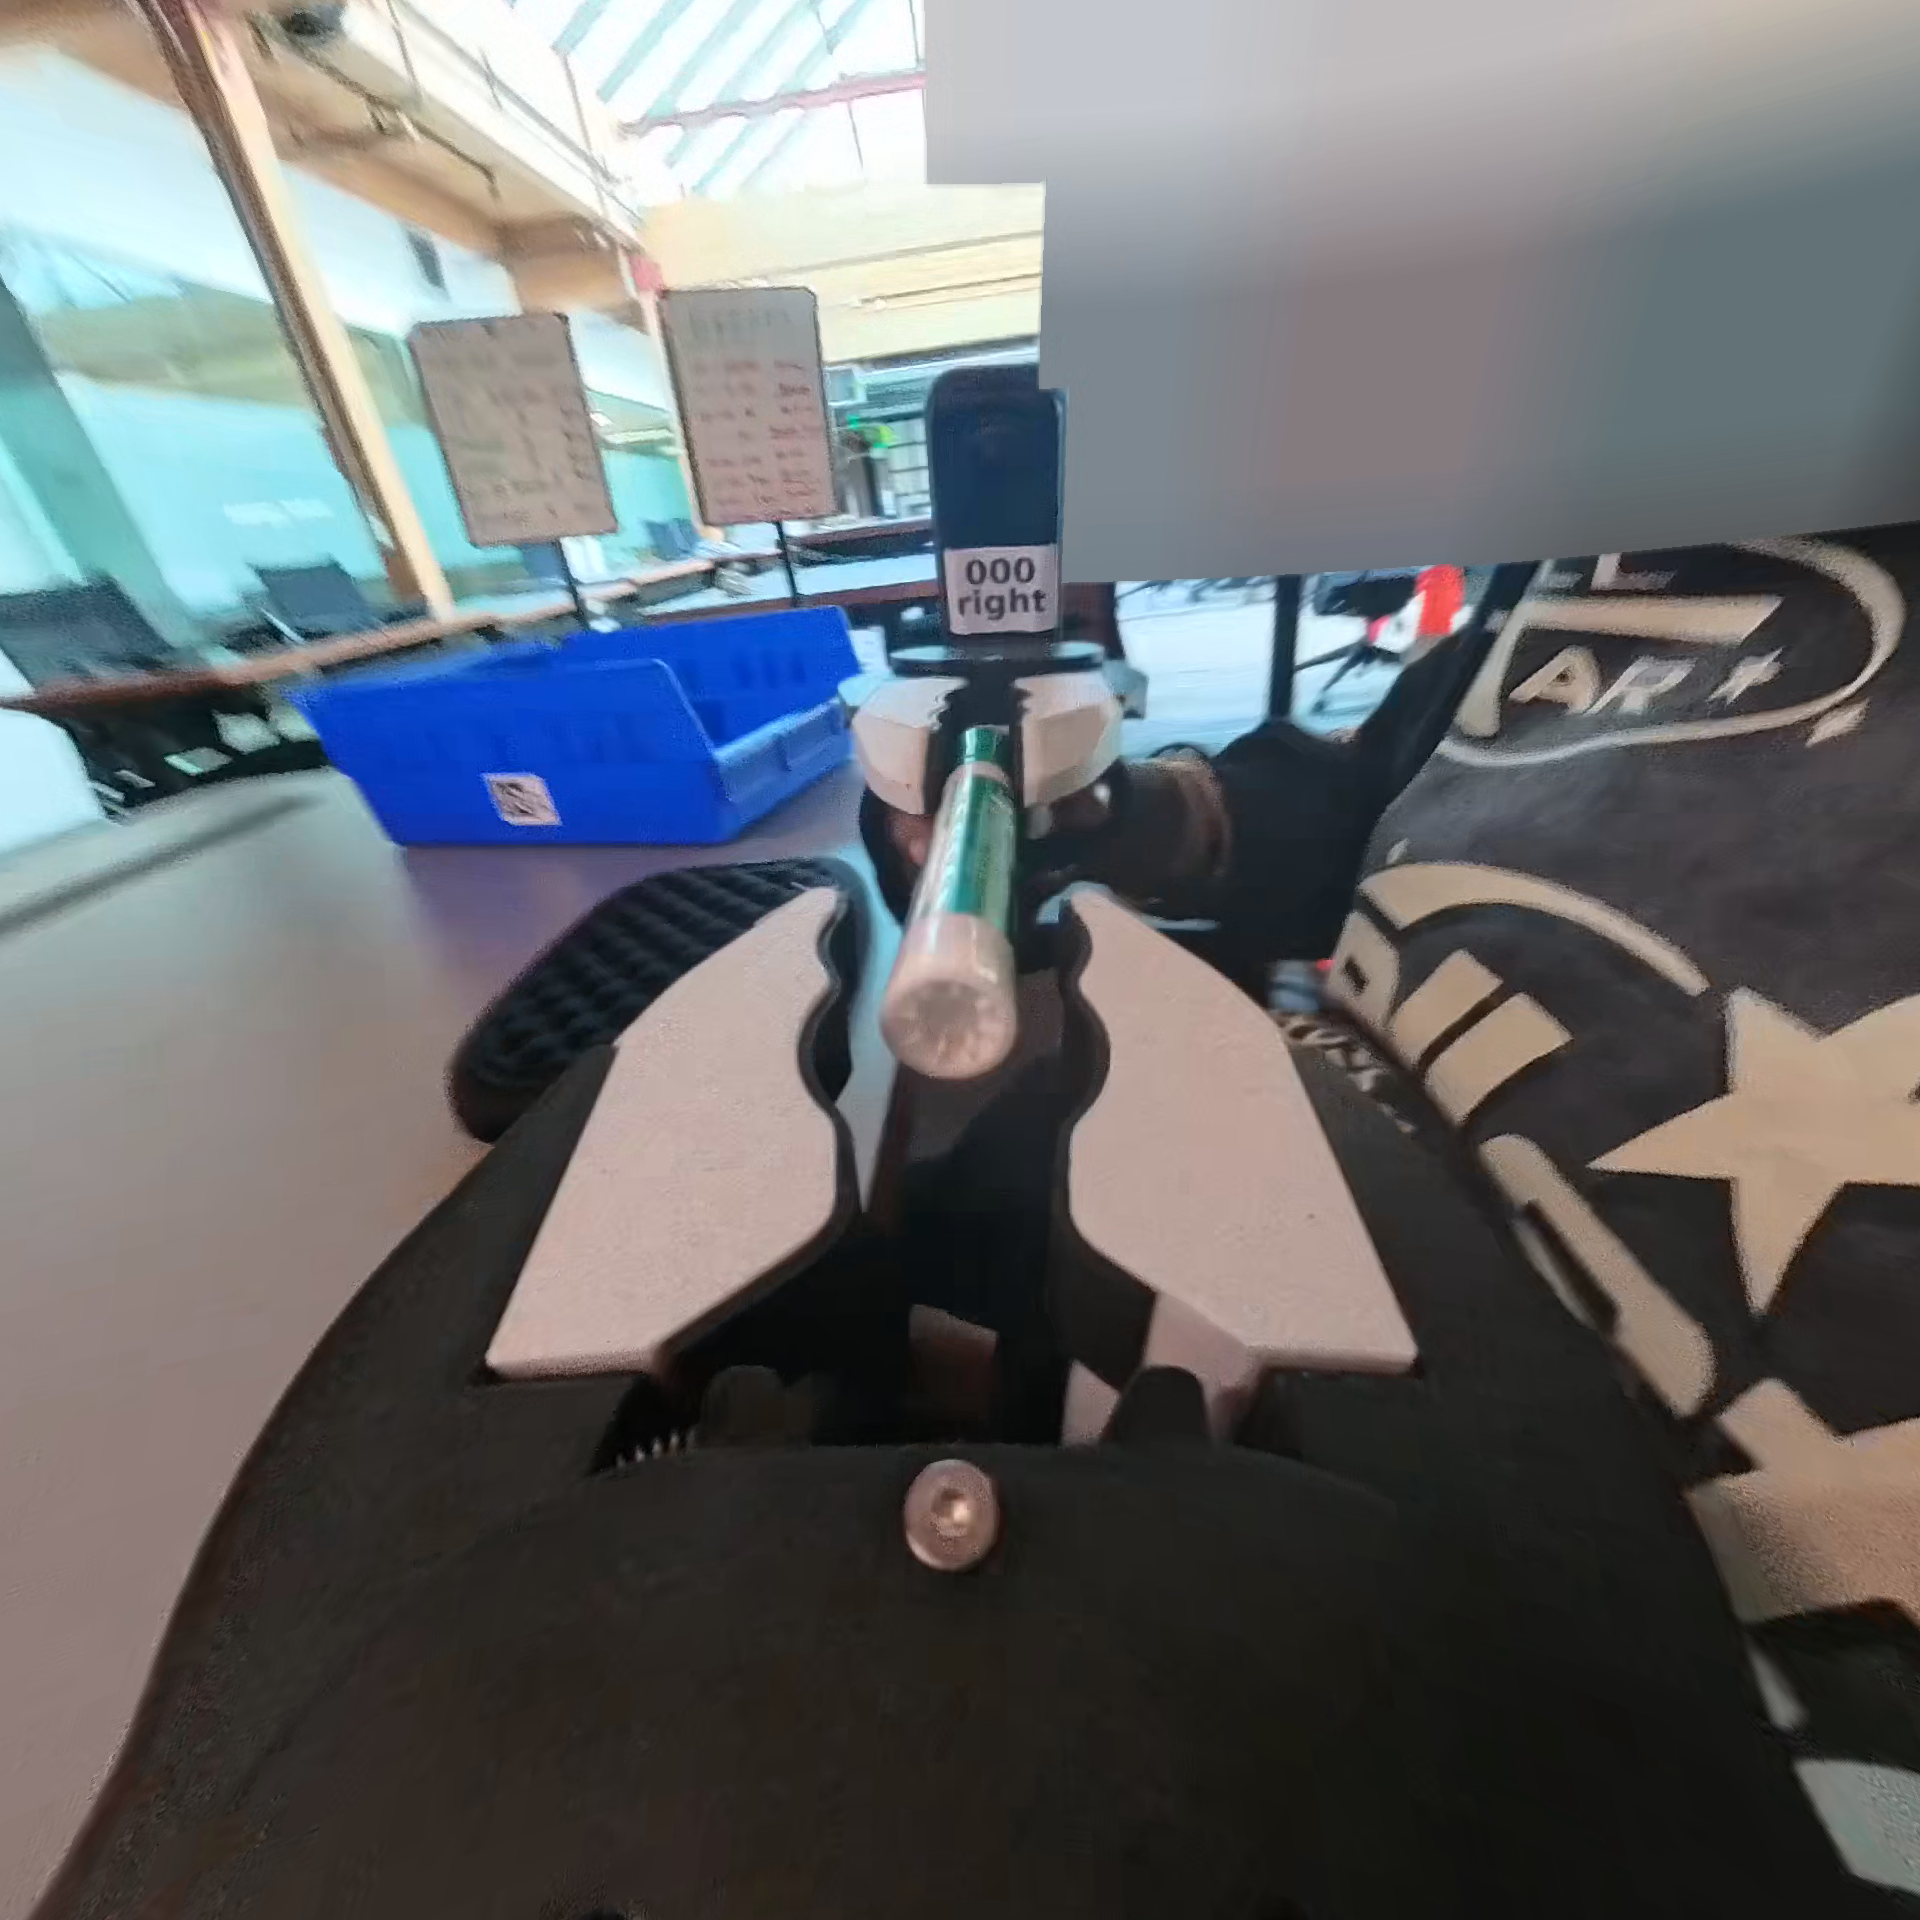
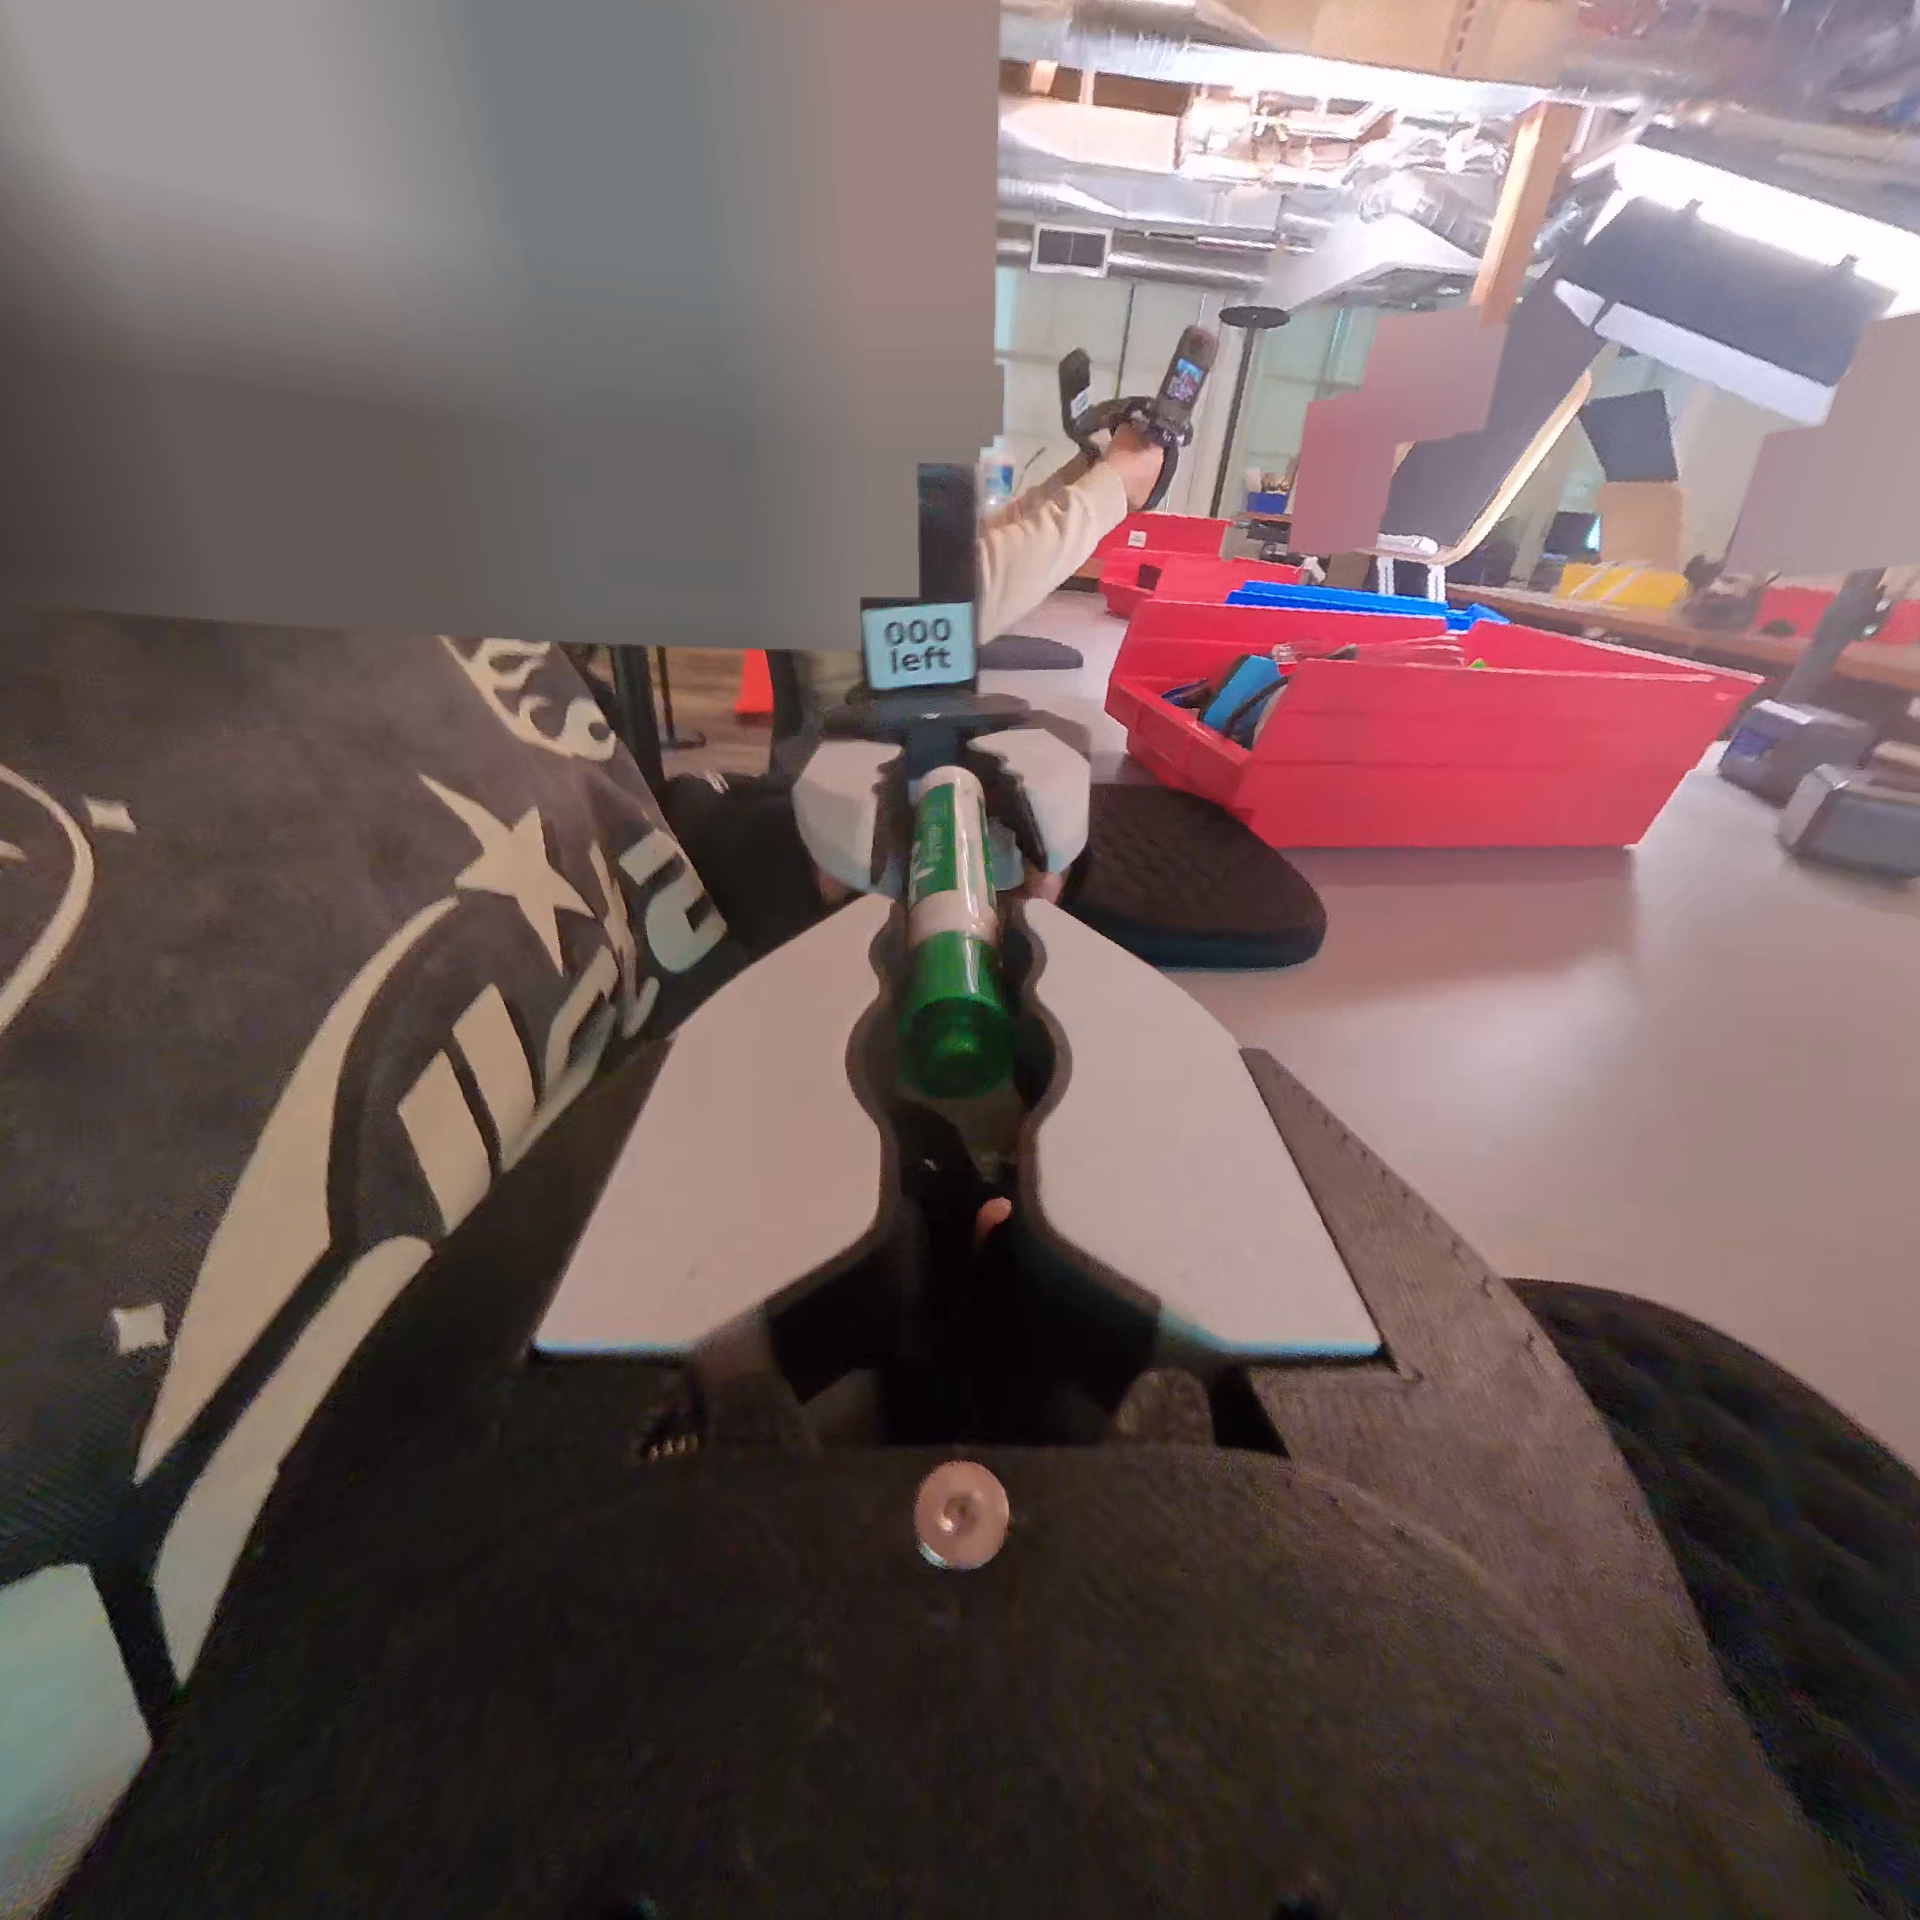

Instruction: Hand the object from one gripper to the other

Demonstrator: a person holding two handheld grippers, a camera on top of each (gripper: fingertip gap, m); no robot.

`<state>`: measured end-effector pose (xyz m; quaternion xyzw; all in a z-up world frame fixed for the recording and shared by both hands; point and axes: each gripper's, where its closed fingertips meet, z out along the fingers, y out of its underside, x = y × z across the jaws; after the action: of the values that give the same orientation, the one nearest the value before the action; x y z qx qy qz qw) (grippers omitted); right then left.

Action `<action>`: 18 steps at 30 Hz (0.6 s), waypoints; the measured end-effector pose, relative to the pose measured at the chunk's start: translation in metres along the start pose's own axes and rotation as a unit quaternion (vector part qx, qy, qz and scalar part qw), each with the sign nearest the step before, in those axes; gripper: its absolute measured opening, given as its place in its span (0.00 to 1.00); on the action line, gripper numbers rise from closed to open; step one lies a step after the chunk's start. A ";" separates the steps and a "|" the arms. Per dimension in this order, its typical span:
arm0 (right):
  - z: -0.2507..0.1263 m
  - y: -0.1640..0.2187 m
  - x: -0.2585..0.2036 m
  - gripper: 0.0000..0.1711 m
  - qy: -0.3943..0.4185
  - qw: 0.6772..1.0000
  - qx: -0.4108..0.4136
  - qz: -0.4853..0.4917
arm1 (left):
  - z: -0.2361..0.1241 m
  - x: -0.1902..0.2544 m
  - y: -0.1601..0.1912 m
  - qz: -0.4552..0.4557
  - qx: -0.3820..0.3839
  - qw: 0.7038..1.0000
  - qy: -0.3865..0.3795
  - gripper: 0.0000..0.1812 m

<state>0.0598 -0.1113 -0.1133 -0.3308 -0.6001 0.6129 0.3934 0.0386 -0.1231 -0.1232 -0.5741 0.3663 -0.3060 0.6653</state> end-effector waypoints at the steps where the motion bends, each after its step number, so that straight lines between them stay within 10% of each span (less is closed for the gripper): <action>1: 0.000 -0.001 0.002 0.11 -0.001 1.000 0.008 0.024 | 0.000 -0.001 0.001 0.036 -0.006 0.999 -0.015 0.20; 18: 0.004 0.007 0.011 0.10 -0.053 0.949 0.027 0.309 | 0.000 -0.003 0.001 0.123 -0.015 0.991 -0.041 0.11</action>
<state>0.0511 -0.1035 -0.1189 -0.4566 -0.4713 0.7372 0.1611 0.0375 -0.1206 -0.1236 -0.5463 0.4115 -0.1925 0.7037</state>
